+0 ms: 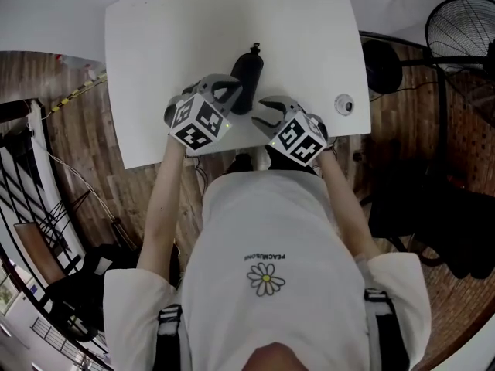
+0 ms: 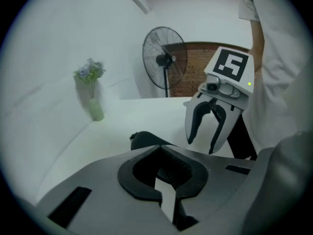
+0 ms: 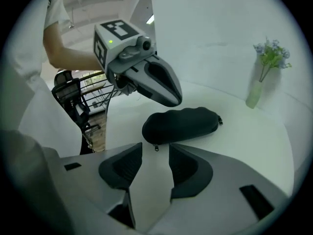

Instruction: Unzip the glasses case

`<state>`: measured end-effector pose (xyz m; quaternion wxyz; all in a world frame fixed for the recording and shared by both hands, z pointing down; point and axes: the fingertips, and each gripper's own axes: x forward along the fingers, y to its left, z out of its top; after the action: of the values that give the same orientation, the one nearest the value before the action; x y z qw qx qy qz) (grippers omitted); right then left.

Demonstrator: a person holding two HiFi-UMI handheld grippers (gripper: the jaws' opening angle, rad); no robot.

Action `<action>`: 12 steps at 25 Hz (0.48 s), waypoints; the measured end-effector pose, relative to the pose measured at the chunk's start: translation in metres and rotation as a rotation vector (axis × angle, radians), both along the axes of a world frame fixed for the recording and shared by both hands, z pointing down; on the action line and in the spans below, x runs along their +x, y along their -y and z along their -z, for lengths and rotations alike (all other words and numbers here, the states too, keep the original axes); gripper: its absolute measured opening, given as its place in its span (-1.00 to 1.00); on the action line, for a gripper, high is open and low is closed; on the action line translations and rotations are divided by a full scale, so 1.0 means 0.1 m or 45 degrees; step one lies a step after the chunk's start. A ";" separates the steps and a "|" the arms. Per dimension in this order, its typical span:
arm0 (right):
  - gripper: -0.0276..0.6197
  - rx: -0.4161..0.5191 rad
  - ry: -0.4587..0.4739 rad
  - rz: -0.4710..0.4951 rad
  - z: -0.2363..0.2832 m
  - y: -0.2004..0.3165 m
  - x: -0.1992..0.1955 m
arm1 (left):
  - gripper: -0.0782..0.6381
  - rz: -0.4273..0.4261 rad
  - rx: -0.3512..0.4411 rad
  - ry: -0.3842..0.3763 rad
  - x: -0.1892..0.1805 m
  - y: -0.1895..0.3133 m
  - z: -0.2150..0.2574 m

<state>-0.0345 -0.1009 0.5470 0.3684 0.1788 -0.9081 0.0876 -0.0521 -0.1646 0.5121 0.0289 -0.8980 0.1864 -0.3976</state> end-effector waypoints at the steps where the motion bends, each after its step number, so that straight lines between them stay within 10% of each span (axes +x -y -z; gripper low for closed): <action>1: -0.44 0.003 -0.022 0.027 -0.04 0.00 -0.04 | -0.73 -0.060 -0.013 0.047 0.02 -0.01 -0.08; 12: -0.61 -0.067 -0.162 0.192 -0.26 0.07 -0.12 | -0.74 -0.099 -0.051 0.024 0.03 -0.03 -0.17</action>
<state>-0.0464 -0.1080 0.5730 0.4355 0.1055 -0.8911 0.0718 -0.0493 -0.1618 0.5295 0.0282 -0.9011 0.1432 -0.4084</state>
